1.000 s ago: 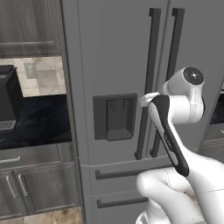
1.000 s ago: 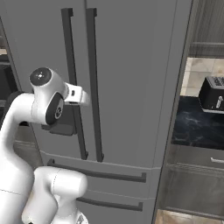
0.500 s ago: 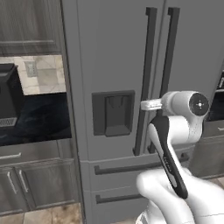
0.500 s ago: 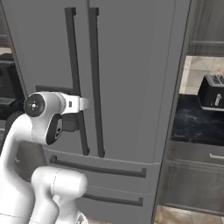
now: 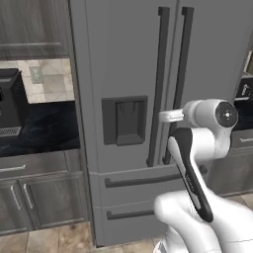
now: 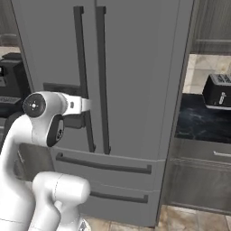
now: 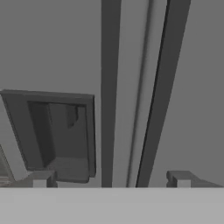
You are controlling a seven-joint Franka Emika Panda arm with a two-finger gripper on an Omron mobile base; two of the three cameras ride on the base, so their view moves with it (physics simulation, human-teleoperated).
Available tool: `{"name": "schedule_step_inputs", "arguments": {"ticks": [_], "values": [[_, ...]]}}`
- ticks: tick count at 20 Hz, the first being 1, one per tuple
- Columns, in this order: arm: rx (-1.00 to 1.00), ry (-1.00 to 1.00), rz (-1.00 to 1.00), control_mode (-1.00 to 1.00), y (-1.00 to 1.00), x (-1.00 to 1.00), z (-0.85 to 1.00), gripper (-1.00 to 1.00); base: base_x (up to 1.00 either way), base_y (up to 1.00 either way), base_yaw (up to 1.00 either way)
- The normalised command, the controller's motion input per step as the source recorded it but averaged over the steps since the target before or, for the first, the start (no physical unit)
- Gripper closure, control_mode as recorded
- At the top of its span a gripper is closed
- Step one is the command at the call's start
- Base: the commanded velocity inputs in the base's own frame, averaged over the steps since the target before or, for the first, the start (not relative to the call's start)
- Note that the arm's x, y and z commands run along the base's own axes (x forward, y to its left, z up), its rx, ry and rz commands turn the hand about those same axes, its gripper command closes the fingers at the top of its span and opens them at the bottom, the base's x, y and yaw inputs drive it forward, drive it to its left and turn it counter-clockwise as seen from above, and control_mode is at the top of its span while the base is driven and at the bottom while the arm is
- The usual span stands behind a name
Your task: Take the cake and donut from the fridge and place them on the empty tray on the dining counter.
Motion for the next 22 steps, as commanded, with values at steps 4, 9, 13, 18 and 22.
{"name": "schedule_step_inputs", "arguments": {"ticks": [4,9,13,18,22], "values": [[0.0,0.0,0.0,1.0,0.0,0.0,0.0,-1.0,-0.68,0.0,0.0],[0.0,-0.04,0.0,-1.0,0.0,0.05,0.07,-1.0,-0.04,0.0,0.0],[0.0,-0.07,0.0,-1.0,0.02,0.42,0.11,-1.0,0.0,0.0,0.0],[0.0,0.0,0.0,-1.0,0.05,0.64,0.01,-1.0,0.0,0.0,0.0],[0.0,0.0,0.0,-1.0,0.0,0.66,0.0,-1.0,0.0,0.0,0.0]]}}
